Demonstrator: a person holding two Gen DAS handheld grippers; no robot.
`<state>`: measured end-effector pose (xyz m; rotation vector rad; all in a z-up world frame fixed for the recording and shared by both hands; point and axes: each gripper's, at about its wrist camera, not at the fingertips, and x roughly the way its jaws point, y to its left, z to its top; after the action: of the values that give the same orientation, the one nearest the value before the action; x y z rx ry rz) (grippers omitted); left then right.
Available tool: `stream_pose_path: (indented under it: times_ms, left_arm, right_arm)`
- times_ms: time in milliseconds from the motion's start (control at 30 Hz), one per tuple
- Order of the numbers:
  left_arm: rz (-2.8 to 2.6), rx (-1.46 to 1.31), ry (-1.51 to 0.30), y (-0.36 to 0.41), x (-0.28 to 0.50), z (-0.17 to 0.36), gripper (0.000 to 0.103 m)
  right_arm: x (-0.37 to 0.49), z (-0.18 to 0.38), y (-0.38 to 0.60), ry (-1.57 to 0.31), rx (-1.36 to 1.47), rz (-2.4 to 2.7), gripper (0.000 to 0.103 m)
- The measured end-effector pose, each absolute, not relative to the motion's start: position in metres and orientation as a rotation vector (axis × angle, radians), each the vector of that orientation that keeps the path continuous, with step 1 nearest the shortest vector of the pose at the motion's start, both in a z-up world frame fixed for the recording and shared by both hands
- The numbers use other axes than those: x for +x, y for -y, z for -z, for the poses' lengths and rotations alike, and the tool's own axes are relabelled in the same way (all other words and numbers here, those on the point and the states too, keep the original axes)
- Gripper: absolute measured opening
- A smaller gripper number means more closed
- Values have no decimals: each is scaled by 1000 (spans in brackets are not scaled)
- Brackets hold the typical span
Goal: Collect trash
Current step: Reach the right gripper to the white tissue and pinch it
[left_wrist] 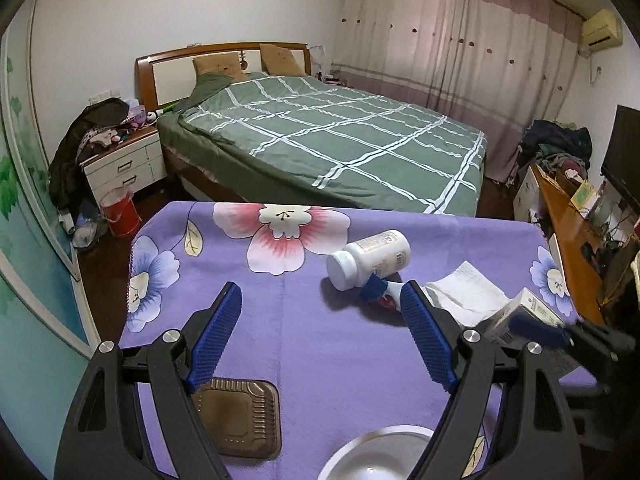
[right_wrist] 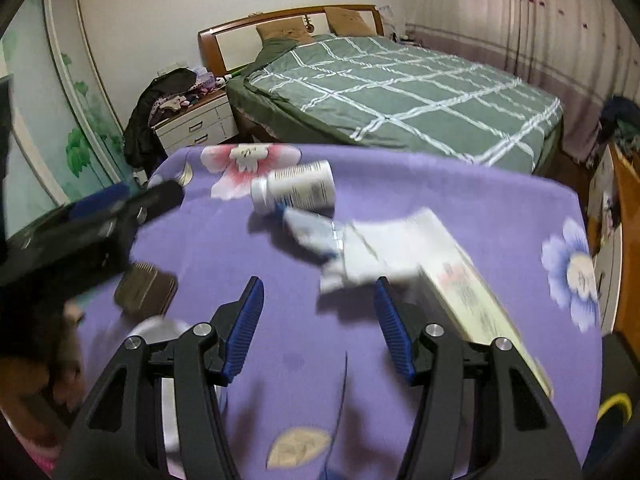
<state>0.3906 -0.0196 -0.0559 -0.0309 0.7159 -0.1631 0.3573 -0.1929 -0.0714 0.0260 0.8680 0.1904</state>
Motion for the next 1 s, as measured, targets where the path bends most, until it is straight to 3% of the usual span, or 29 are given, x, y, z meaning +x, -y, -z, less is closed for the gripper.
stream_pose_path:
  times_ms: [333, 1000]
  left_arm:
    - [127, -78, -719, 0, 393, 62, 80]
    - [115, -70, -742, 0, 394, 69, 81]
  right_arm:
    - [411, 96, 189, -914, -99, -70, 55]
    - [416, 121, 180, -922, -358, -12, 56]
